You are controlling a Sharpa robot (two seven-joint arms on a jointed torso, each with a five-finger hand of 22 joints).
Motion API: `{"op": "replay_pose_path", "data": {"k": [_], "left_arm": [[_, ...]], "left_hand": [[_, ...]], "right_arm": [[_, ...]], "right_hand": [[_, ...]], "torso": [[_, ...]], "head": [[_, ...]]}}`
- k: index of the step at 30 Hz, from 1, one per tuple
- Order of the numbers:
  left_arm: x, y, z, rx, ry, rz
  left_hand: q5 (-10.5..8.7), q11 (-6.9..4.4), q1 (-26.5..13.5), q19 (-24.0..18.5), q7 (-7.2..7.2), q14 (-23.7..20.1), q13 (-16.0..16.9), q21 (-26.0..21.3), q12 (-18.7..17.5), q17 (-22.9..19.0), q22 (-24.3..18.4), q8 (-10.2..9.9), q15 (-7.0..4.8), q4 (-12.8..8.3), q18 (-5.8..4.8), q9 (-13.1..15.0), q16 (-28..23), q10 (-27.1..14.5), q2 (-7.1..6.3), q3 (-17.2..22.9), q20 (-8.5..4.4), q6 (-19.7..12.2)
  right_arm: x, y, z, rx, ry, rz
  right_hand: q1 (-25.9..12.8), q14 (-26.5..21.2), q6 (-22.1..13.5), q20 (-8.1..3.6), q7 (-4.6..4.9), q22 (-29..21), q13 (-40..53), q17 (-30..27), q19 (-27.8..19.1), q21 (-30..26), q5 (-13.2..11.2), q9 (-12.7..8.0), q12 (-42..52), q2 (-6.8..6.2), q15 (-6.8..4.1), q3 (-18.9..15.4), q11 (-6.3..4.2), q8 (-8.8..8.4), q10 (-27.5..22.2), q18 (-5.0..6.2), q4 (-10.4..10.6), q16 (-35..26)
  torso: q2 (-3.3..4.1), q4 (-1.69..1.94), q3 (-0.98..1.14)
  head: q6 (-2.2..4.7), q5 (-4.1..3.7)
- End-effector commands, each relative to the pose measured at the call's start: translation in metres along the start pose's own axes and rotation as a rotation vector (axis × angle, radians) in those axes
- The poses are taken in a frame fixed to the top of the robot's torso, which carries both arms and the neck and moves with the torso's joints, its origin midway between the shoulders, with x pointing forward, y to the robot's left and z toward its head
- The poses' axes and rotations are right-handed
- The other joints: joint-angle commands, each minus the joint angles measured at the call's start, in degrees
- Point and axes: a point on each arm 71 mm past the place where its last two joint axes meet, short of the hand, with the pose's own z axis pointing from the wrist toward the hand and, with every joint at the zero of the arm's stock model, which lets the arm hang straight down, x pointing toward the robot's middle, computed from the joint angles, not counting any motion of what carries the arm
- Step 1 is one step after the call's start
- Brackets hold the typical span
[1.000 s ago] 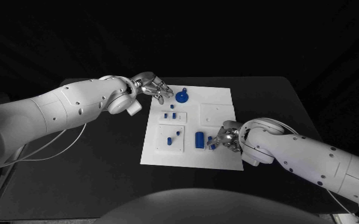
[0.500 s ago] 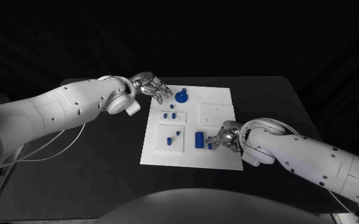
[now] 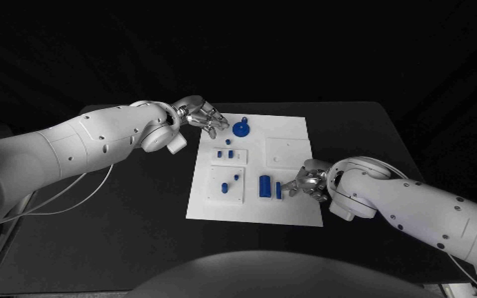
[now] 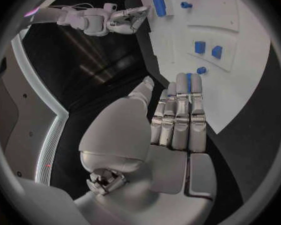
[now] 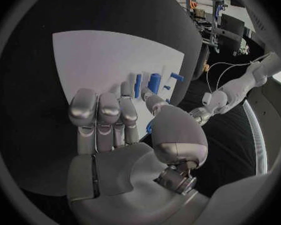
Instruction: Assemble the parts on the task board
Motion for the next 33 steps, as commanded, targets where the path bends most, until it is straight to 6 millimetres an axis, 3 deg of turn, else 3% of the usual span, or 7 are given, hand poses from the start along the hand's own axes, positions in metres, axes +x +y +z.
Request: {"op": "replay_pose_path", "data": {"k": [1,10,22,25,30,31,33], "left_arm": [[-0.005,-0.003,0.000,0.035,-0.078,-0.083],[-0.019,-0.008,0.000,0.089,-0.237,-0.263],[-0.046,-0.023,0.005,0.145,-0.380,-0.407],[-0.045,-0.027,0.012,0.156,-0.382,-0.421],[-0.040,-0.033,0.022,0.168,-0.375,-0.439],[-0.038,-0.034,0.024,0.170,-0.373,-0.442],[-0.036,-0.035,0.027,0.172,-0.369,-0.445]], "left_hand": [[-0.15,-0.23,0.1,0.4,-0.16,0.3,0.0,0.2,0.1,0.0,-0.1,-0.1,0.16,-0.2,-0.51,0.1,-0.3,-0.1,0.32,-0.1,-0.09,0.4],[0.14,-0.35,0.3,-1.6,-0.28,-1.2,0.0,-0.3,-0.1,-2.1,-1.8,-0.1,0.78,-0.6,-0.75,0.0,-4.2,1.0,0.39,0.4,0.51,0.8],[0.15,1.30,-1.3,-11.9,-0.69,-7.8,-0.2,-0.3,-0.5,-13.1,-23.7,-0.3,4.79,-1.2,2.22,-0.5,-25.5,-11.4,0.15,0.7,8.13,-7.3],[0.38,0.59,-1.6,-14.1,-2.49,-12.6,-0.6,-0.3,-0.9,-16.1,-29.2,-1.0,5.35,-2.5,4.68,-1.1,-25.5,-22.2,0.09,0.3,11.10,-20.8],[0.41,0.03,-2.4,-15.8,-2.59,-19.1,-0.7,-0.2,-1.1,-16.7,-37.3,-1.0,5.41,-2.9,10.17,-1.1,-25.9,-24.6,0.40,0.3,15.57,-19.6],[0.43,-0.02,-2.6,-16.3,-2.61,-21.7,-0.8,-0.4,-1.2,-16.8,-37.4,-1.0,5.26,-2.8,9.94,-1.1,-26.0,-25.3,0.44,0.3,15.58,-19.5],[0.44,-0.02,-2.9,-16.7,-2.60,-24.7,-0.8,-0.4,-1.3,-17.0,-37.5,-1.0,5.31,-2.7,9.95,-1.1,-26.2,-27.1,0.45,0.2,15.60,-19.8]], "right_arm": [[-0.012,-0.001,-0.001,-0.093,0.009,0.047],[-0.077,-0.014,0.002,-0.310,-0.051,0.348],[-0.153,-0.047,0.018,-0.466,-0.395,0.906],[-0.158,-0.053,0.022,-0.491,-0.428,0.995],[-0.161,-0.053,0.024,-0.536,-0.446,1.063],[-0.161,-0.051,0.025,-0.545,-0.448,1.073],[-0.160,-0.047,0.026,-0.562,-0.451,1.086]], "right_hand": [[1.2,0.2,-0.6,-0.32,0.11,-0.1,0.5,-0.1,3.0,-0.2,0.0,0.4,-0.2,-1.66,-0.33,0.5,0.25,-0.28,-0.2,-0.82,1.6,-0.3],[6.0,-1.5,-5.5,0.52,1.66,-4.2,-4.3,-4.6,1.5,-8.1,5.1,-0.2,-7.7,1.94,0.54,-7.0,1.31,-0.27,-3.7,0.01,-1.1,-7.7],[8.5,-9.1,-14.7,5.26,5.22,-28.1,-35.1,-24.9,-6.8,-39.3,10.7,-8.2,-34.7,6.57,4.85,-13.3,4.86,-0.32,-14.0,3.51,-4.6,-33.6],[8.8,-17.4,-17.6,10.79,6.21,-42.8,-60.6,-39.0,-16.0,-51.1,12.3,-11.2,-55.4,7.00,10.24,-6.6,8.90,-0.48,-15.7,3.86,-6.2,-47.5],[7.9,-25.2,-21.2,16.66,5.53,-59.5,-71.5,-55.5,-25.8,-50.9,12.5,-11.4,-58.1,6.10,12.37,-4.2,9.96,-0.48,-19.9,5.36,-6.3,-52.0],[8.6,-24.5,-23.6,20.48,5.35,-66.4,-71.8,-64.6,-26.8,-50.5,12.8,-11.5,-58.5,6.30,12.72,-6.4,10.03,-0.85,-20.7,9.41,-5.9,-52.6],[8.3,-28.6,-27.5,23.11,5.63,-69.5,-71.6,-64.9,-30.2,-50.8,13.6,-11.8,-58.3,5.97,12.96,-9.0,10.32,-0.85,-23.2,11.21,-5.5,-52.4]], "torso": [[-0.13,-0.11,-0.06],[-0.81,-0.09,-0.23],[-3.43,-0.01,0.03],[-3.91,0.23,0.18],[-4.05,0.35,0.37],[-4.10,0.39,0.48],[-4.16,0.30,0.72]], "head": [[1.28,-0.39],[5.68,-1.07],[10.62,-0.79],[11.54,-0.57],[13.41,0.07],[13.71,0.11],[14.34,0.25]]}}
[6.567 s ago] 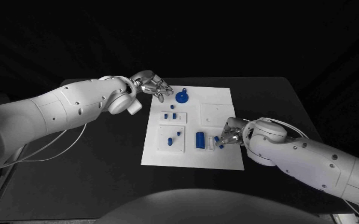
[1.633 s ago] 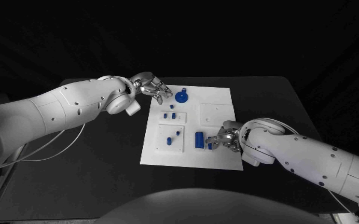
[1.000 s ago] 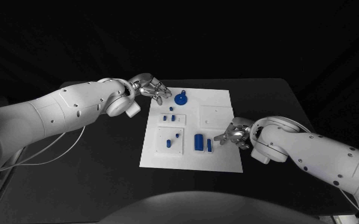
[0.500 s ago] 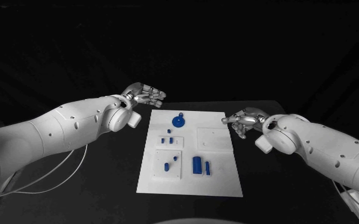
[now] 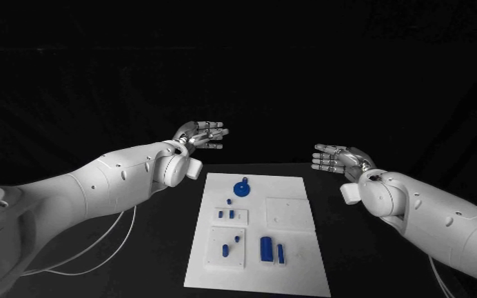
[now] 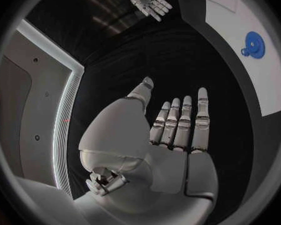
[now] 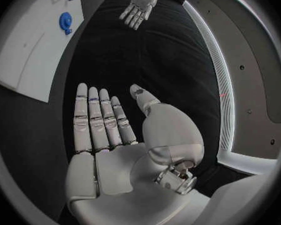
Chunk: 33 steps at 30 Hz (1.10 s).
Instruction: Assemble the parts on the task board
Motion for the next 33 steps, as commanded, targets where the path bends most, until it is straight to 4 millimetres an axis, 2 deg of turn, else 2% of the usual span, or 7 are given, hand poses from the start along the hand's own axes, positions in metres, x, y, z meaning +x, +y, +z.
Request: {"op": "replay_pose_path", "data": {"k": [1,3,4,10,11,20,33], "left_arm": [[0.003,-0.001,0.003,0.029,-0.015,-0.047],[0.005,-0.001,0.004,0.035,-0.014,-0.048],[0.005,0.001,0.003,0.003,-0.002,-0.013],[0.011,0.002,-0.003,0.016,-0.016,-0.030],[0.014,0.003,-0.006,0.021,-0.023,-0.037],[0.043,0.002,-0.041,0.072,-0.099,-0.110],[0.071,-0.008,-0.091,0.111,-0.191,-0.169]], "left_hand": [[0.25,0.08,-0.9,-0.5,0.11,-2.6,-0.1,-0.2,-0.4,-0.2,-0.2,-0.3,-0.07,0.0,0.53,0.0,-0.3,-1.6,0.12,0.0,-0.02,0.1],[0.23,0.23,-1.1,-1.2,0.33,-2.5,-0.1,-0.2,-0.4,-0.2,-0.2,-0.2,-0.04,0.0,0.28,0.0,-0.3,-1.3,0.29,0.0,-0.03,0.7],[-4.04,-5.18,-23.7,-49.8,-5.02,-44.9,-2.9,-3.8,-3.2,-3.0,-3.8,-3.1,-7.14,-1.4,-12.53,-2.8,-3.1,-44.0,0.38,-6.5,-16.55,-39.1],[-4.04,-5.18,-33.8,-49.8,-5.02,-44.9,-2.9,-3.8,-3.2,-3.0,-3.8,-3.1,-7.14,-1.4,-12.53,-2.8,-3.1,-44.0,0.38,-6.5,-16.55,-39.1],[-4.04,-5.18,-75.4,-49.8,-5.02,-44.9,-2.9,-3.8,-3.2,-3.0,-3.8,-3.1,-7.14,-1.4,-12.53,-2.8,-3.1,-44.0,0.38,-6.5,-16.55,-39.1],[-4.04,-5.18,-75.4,-49.8,-5.02,-44.9,-2.9,-3.8,-3.2,-3.0,-3.8,-3.1,-7.14,-1.4,-12.53,-2.8,-3.1,-44.0,0.38,-6.5,-16.55,-39.1],[-4.04,-5.18,-75.4,-49.8,-5.02,-44.9,-2.9,-3.8,-3.2,-3.0,-3.8,-3.1,-7.14,-1.4,-12.53,-2.8,-3.1,-44.0,0.38,-6.5,-16.55,-39.1]], "right_arm": [[0.004,0.006,0.002,-0.091,-0.024,0.119],[0.008,0.007,0.003,-0.101,-0.020,0.127],[0.006,0.002,0.002,-0.029,-0.003,0.047],[0.013,0.008,-0.001,-0.055,-0.015,0.048],[0.016,0.011,-0.002,-0.066,-0.020,0.049],[0.053,0.032,-0.026,-0.166,-0.079,0.055],[0.096,0.045,-0.078,-0.229,-0.159,0.046]], "right_hand": [[0.1,-4.5,-3.2,2.78,-0.10,-3.7,-0.1,-1.8,-4.1,-0.1,0.2,-0.2,-0.3,-0.77,0.23,-3.1,0.18,-0.42,-2.4,1.66,0.2,-0.5],[1.5,-8.6,-3.9,2.98,-0.05,-4.2,-0.2,-2.0,-6.4,0.6,-0.1,-0.2,-0.4,0.65,0.34,-7.7,0.31,-0.44,-4.2,1.68,0.2,-0.7],[-17.6,-57.4,-47.3,-13.69,-6.82,-7.9,-3.4,-5.1,-56.4,-3.7,-16.1,-3.2,-3.7,-2.56,-6.94,-15.0,-6.79,-3.46,-58.4,-13.32,8.8,-3.9],[-60.2,-57.4,-47.3,-13.69,-6.82,-7.9,-3.4,-5.1,-56.4,-3.7,-16.1,-3.2,-3.7,-2.56,-6.94,-15.0,-6.79,-3.46,-58.4,-13.32,8.8,-3.9],[-60.2,-57.4,-47.3,-13.69,-6.82,-7.9,-3.4,-5.1,-56.4,-3.7,-16.1,-3.2,-3.7,-2.56,-6.94,-15.0,-6.79,-3.46,-58.4,-13.32,8.8,-3.9],[-60.2,-57.4,-47.3,-13.69,-6.82,-7.9,-3.4,-5.1,-56.4,-3.7,-16.1,-3.2,-3.7,-2.56,-6.94,-15.0,-6.79,-3.46,-58.4,-13.32,8.8,-3.9],[-60.2,-57.4,-47.3,-13.69,-6.82,-7.9,-3.4,-5.1,-56.4,-3.7,-16.1,-3.2,-3.7,-2.56,-6.94,-15.0,-6.79,-3.46,-58.4,-13.32,8.8,-3.9]], "torso": [[-0.33,0.00,0.51],[-0.39,-0.07,0.56],[-0.18,0.06,0.24],[-0.27,1.43,0.29],[-0.31,2.09,0.31],[-0.57,6.02,0.44],[-0.58,6.26,0.44]], "head": [[1.41,0.36],[1.83,0.44],[0.96,0.20],[1.29,-1.06],[1.45,-1.65],[2.40,-5.24],[2.45,-5.46]]}}
